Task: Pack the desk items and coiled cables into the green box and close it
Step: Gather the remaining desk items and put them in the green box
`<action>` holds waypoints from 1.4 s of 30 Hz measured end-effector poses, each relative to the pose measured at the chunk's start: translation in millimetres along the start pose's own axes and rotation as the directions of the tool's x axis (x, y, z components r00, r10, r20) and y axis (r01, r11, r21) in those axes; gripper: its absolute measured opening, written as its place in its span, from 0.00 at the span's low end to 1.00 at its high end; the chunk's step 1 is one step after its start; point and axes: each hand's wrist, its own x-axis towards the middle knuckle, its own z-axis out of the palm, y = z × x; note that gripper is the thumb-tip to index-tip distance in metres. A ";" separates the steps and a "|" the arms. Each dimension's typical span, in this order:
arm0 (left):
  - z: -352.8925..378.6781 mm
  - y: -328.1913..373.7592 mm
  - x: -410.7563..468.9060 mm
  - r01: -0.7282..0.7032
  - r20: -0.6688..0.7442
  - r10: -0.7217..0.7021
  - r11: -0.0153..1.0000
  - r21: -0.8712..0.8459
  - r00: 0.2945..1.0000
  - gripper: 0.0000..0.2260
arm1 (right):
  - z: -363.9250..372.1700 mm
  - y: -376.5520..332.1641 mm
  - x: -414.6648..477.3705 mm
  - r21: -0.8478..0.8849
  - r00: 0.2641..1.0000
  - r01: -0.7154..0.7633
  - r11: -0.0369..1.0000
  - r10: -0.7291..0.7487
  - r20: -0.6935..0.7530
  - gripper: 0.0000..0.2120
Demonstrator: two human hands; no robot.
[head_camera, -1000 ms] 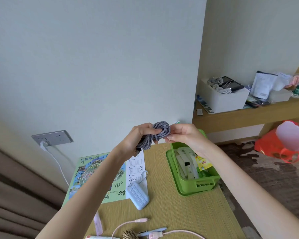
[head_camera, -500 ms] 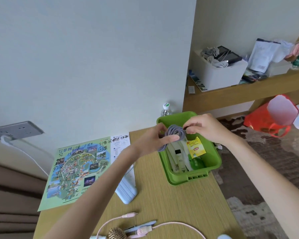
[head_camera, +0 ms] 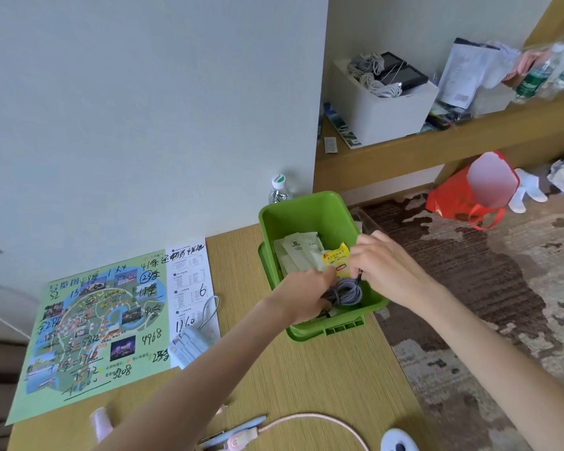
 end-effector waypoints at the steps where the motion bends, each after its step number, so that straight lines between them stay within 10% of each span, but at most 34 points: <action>1: 5.0 -0.1 0.6 -0.008 0.002 0.008 0.999 0.042 1.000 0.14 | 5.9 -2.7 -2.7 -0.013 1.000 -0.006 1.000 0.007 0.021 0.09; 9: 12.5 -21.1 -5.2 -0.109 -0.015 0.115 0.973 0.204 0.993 0.15 | 14.2 -15.2 -4.9 -0.068 0.983 -0.087 0.994 0.097 0.155 0.11; 18: -6.1 -61.0 -106.3 0.096 -0.514 -0.181 0.978 -0.188 0.839 0.06 | 7.2 -86.5 -6.5 0.314 0.991 0.075 0.946 -0.035 -0.131 0.07; 27: 113.4 -77.5 -264.2 0.553 -0.180 -0.660 0.724 -0.411 0.730 0.06 | 76.2 -208.1 -31.4 0.461 0.981 0.195 0.866 -0.184 -0.069 0.06; 33: 171.3 -58.2 -312.4 0.548 -0.129 -0.684 0.670 -0.501 0.718 0.08 | 145.9 -258.5 -56.7 0.497 0.961 0.113 0.860 -0.222 0.166 0.05; 42: 191.0 -42.4 -327.5 0.518 -0.164 -0.712 0.629 -0.580 0.682 0.08 | 170.7 -287.3 -44.8 0.375 0.973 0.132 0.918 -0.192 0.127 0.10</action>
